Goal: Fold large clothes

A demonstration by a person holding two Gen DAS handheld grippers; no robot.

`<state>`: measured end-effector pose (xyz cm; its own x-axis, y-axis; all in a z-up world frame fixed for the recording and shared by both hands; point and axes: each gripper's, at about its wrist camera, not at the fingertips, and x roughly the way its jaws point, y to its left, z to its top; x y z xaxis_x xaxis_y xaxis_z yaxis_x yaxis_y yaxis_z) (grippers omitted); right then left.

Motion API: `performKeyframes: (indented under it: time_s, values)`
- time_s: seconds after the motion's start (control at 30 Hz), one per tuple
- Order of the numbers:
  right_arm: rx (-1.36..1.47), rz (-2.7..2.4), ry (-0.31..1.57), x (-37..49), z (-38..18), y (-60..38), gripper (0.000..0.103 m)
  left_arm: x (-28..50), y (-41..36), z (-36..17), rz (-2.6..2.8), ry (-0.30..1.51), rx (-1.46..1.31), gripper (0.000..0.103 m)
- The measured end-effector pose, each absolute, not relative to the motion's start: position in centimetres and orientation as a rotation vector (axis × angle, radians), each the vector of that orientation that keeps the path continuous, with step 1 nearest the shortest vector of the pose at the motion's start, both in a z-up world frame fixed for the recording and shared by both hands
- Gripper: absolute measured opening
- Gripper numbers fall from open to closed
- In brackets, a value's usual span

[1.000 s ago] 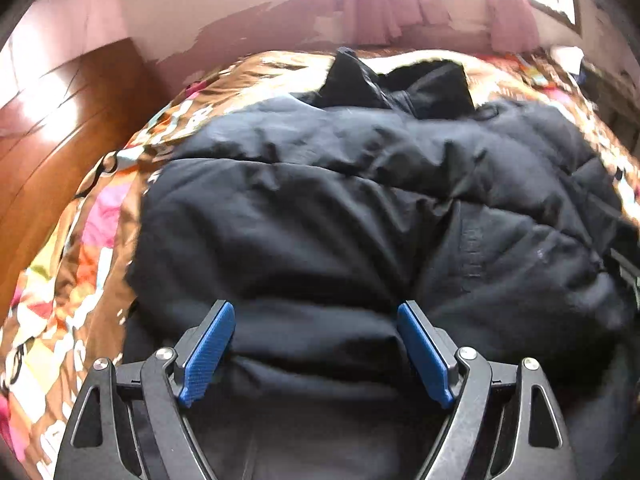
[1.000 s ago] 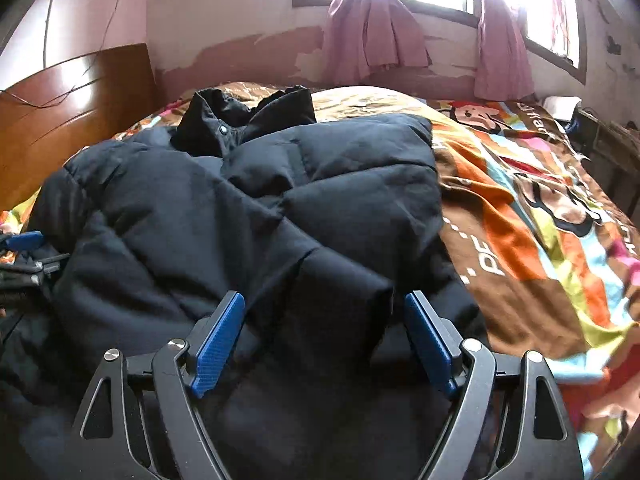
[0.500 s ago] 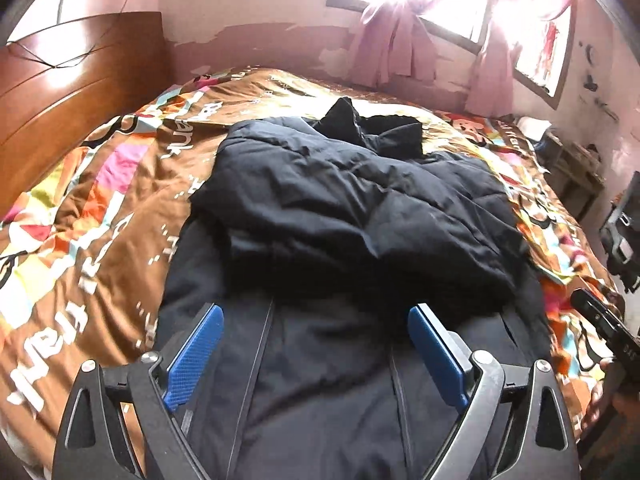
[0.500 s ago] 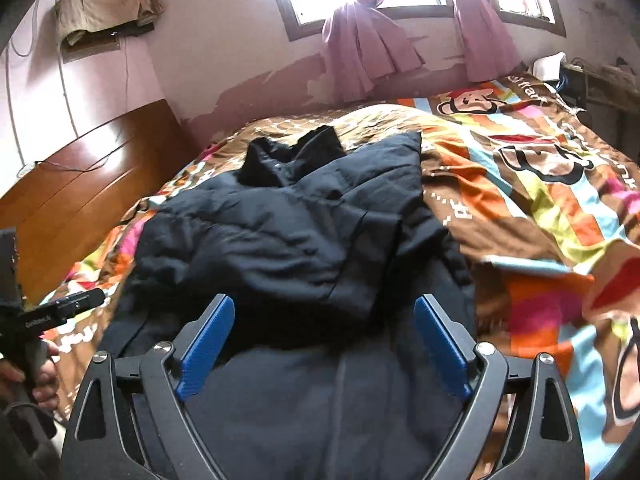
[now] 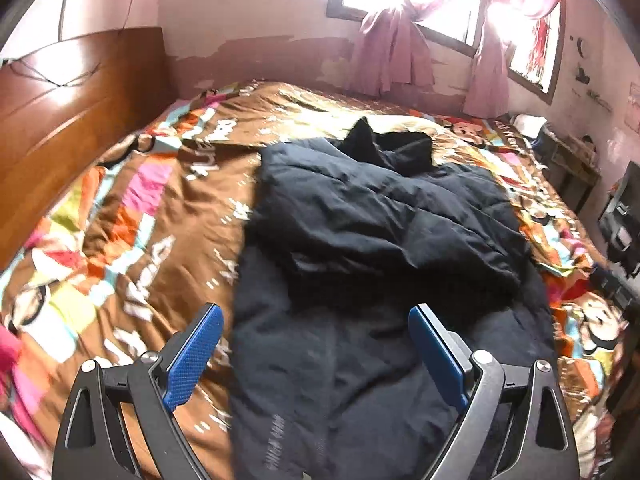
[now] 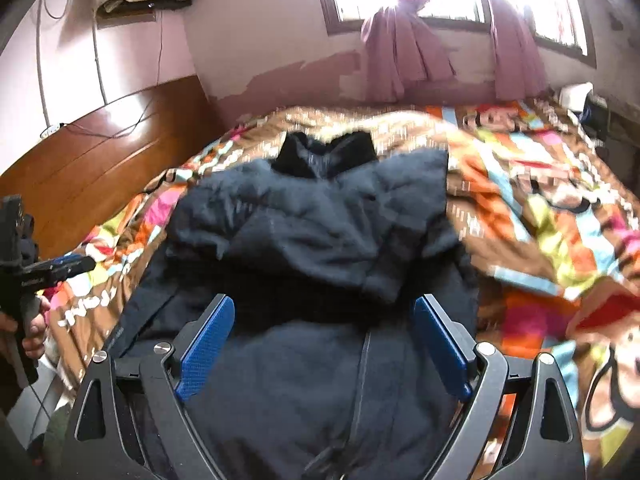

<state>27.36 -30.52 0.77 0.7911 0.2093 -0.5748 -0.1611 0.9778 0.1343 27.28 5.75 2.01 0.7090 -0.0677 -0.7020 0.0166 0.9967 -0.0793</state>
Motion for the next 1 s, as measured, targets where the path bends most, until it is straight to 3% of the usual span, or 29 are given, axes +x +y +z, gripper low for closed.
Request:
performKeyframes:
  time_s: [0.47,0.83,1.0]
  values:
    - [0.016,0.181,0.419,42.1,-0.7,-29.5,0.089,44.6,6.6,0.5,0.010,0.665,-0.133,0.094]
    - [0.032,0.176,0.724,47.3,-0.2,-32.6,0.089,57.7,0.2,3.6,-0.069,0.870,-0.066,0.094]
    - [-0.035,0.203,0.779,50.4,2.0,-33.5,0.089,62.0,-1.8,3.4,-0.133,0.948,-0.100,0.094]
